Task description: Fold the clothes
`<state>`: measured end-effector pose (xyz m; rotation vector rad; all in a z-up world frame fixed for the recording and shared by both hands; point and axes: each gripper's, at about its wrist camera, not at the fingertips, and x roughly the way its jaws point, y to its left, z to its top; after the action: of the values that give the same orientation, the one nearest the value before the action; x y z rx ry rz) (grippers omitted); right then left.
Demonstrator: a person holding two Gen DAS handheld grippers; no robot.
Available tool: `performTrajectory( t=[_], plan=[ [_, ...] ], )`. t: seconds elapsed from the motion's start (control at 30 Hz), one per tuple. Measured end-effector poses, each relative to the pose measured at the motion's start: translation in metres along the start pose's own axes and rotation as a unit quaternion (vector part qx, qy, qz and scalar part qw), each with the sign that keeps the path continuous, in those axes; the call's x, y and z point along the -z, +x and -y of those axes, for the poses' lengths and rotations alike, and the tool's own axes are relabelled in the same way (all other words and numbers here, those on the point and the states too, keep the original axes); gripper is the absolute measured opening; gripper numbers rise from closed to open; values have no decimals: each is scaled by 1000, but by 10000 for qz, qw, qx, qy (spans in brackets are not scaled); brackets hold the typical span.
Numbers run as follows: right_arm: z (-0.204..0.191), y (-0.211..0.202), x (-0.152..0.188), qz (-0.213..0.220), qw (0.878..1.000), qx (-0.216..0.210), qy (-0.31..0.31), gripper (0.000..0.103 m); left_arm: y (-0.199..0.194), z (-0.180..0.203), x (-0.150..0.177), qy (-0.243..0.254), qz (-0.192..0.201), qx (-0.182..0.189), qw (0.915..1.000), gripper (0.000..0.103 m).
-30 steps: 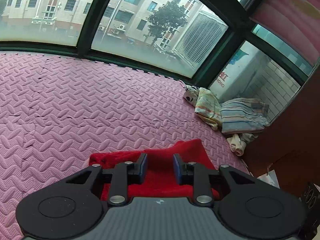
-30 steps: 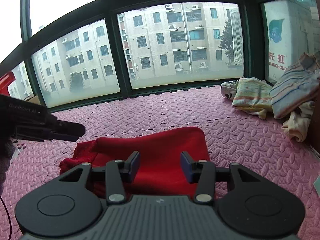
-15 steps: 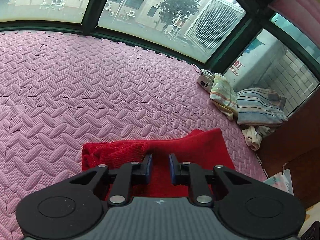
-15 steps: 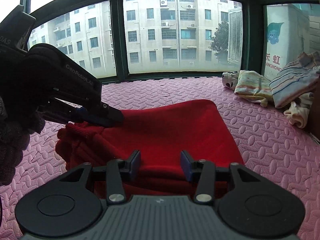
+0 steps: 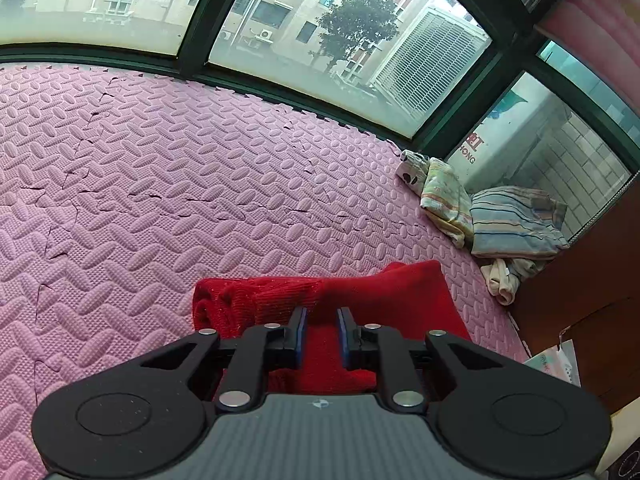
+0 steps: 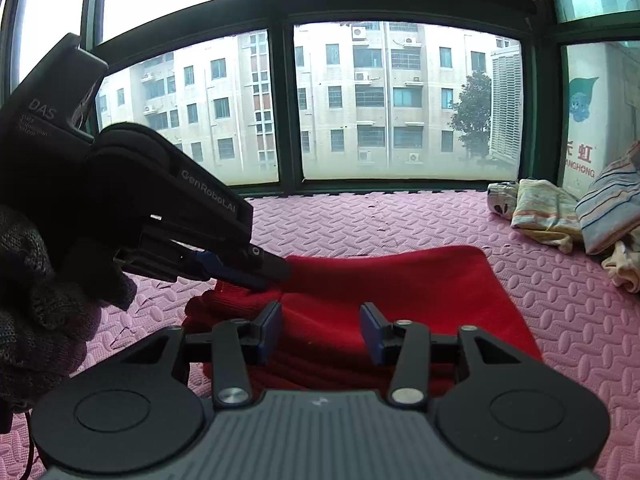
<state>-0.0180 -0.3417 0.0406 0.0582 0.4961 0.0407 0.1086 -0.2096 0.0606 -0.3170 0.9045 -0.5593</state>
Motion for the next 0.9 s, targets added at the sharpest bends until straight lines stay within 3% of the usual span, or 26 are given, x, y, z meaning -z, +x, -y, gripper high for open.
performTrajectory(
  t=[0.2, 0.33, 0.5, 0.83, 0.9],
  plan=[
    [1, 1, 7, -84, 9999, -92, 66, 45, -4, -1, 3, -8, 5, -56, 10000, 19],
    [5, -19, 4, -9, 9998, -165, 84, 56, -22, 2, 9, 117, 163, -156, 9997, 43],
    [3, -40, 12, -55, 9997, -219, -112, 79, -44, 1, 27, 282, 211, -301, 9989, 53],
    [8, -57, 26, -308, 9995, -103, 34, 87, -65, -4, 71, 320, 78, -489, 9983, 70],
    [8, -60, 28, -325, 9994, -73, 78, 94, -68, -3, 78, 350, 71, -502, 9981, 74]
  ],
)
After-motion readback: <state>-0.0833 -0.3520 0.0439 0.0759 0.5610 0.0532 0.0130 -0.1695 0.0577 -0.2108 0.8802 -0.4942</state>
